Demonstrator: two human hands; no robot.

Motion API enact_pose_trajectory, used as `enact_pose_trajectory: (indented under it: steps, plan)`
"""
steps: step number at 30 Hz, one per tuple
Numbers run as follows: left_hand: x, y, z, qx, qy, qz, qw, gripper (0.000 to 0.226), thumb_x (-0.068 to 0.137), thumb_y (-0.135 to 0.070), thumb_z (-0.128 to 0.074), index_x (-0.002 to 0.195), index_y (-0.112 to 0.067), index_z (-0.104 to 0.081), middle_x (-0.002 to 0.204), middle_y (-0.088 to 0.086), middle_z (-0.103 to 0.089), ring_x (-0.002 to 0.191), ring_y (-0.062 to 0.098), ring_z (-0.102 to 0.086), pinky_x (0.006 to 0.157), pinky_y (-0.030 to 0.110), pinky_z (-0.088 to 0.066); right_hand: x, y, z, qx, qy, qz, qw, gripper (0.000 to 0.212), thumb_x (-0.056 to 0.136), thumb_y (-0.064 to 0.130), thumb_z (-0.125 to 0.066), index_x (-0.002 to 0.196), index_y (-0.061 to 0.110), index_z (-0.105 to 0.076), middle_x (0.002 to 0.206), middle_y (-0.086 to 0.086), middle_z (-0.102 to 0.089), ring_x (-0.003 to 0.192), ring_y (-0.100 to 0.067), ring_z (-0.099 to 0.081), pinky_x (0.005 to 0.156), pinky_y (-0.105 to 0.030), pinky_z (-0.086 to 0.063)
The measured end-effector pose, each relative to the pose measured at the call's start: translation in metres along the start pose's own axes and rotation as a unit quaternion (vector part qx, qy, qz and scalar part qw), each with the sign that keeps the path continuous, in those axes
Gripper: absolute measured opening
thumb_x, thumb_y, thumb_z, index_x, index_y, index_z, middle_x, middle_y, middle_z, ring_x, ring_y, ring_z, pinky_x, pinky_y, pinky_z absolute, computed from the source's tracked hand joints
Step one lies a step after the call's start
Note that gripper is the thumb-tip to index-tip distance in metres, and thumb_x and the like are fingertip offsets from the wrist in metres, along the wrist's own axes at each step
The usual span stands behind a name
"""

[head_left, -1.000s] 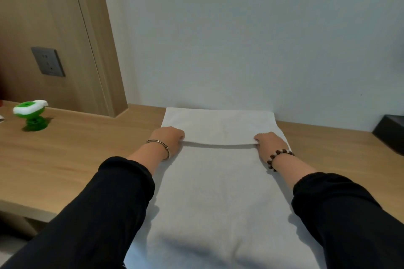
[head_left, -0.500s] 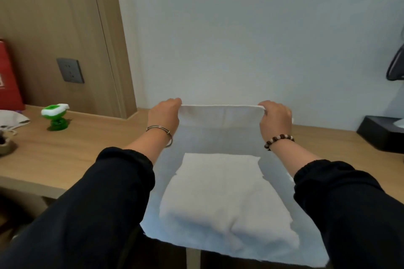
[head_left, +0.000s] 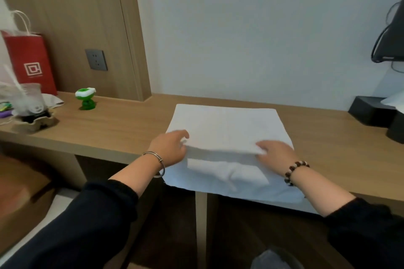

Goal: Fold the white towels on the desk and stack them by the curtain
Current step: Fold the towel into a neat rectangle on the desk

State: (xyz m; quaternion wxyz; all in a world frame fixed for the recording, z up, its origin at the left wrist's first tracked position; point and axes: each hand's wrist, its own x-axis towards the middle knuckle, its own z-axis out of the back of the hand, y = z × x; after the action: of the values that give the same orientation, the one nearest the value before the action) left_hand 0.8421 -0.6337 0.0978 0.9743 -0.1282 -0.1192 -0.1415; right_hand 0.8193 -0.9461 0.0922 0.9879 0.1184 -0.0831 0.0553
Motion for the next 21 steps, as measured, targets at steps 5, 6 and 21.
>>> enact_pose_trajectory:
  steps: [5, 6, 21]
  plan:
    - [-0.004, 0.012, -0.020, 0.053, 0.151, -0.014, 0.987, 0.052, 0.099, -0.045, -0.034, 0.148, -0.029, -0.027, 0.157, -0.007, -0.020, 0.144, 0.013, -0.017, 0.115, 0.035, -0.021, -0.005, -0.018, -0.022, -0.059, 0.104, 0.023, 0.993, 0.056, 0.100, 0.042, -0.033, 0.151, 0.024, -0.020, 0.159, 0.003, -0.014, 0.145, -0.017, -0.015, 0.116, -0.043, -0.019]
    - [0.001, 0.014, -0.022, 0.046, 0.163, -0.011, 0.985, 0.054, 0.099, -0.048, -0.033, 0.150, -0.030, -0.023, 0.159, -0.006, -0.015, 0.146, 0.014, -0.011, 0.116, 0.034, -0.015, 0.001, -0.022, -0.023, -0.067, 0.118, 0.021, 0.991, 0.057, 0.100, 0.044, -0.031, 0.152, 0.025, -0.016, 0.160, 0.004, -0.008, 0.146, -0.016, -0.010, 0.117, -0.045, -0.016]
    - [0.088, 0.021, -0.057, 0.087, 0.188, 0.043, 0.977, 0.055, 0.101, -0.047, -0.023, 0.151, -0.030, -0.010, 0.160, -0.004, -0.001, 0.147, 0.021, -0.001, 0.118, 0.047, -0.010, 0.096, -0.053, -0.035, -0.108, 0.131, -0.003, 0.985, 0.057, 0.101, 0.047, -0.021, 0.153, 0.029, -0.007, 0.161, 0.007, 0.001, 0.147, -0.014, -0.003, 0.118, -0.044, -0.008]
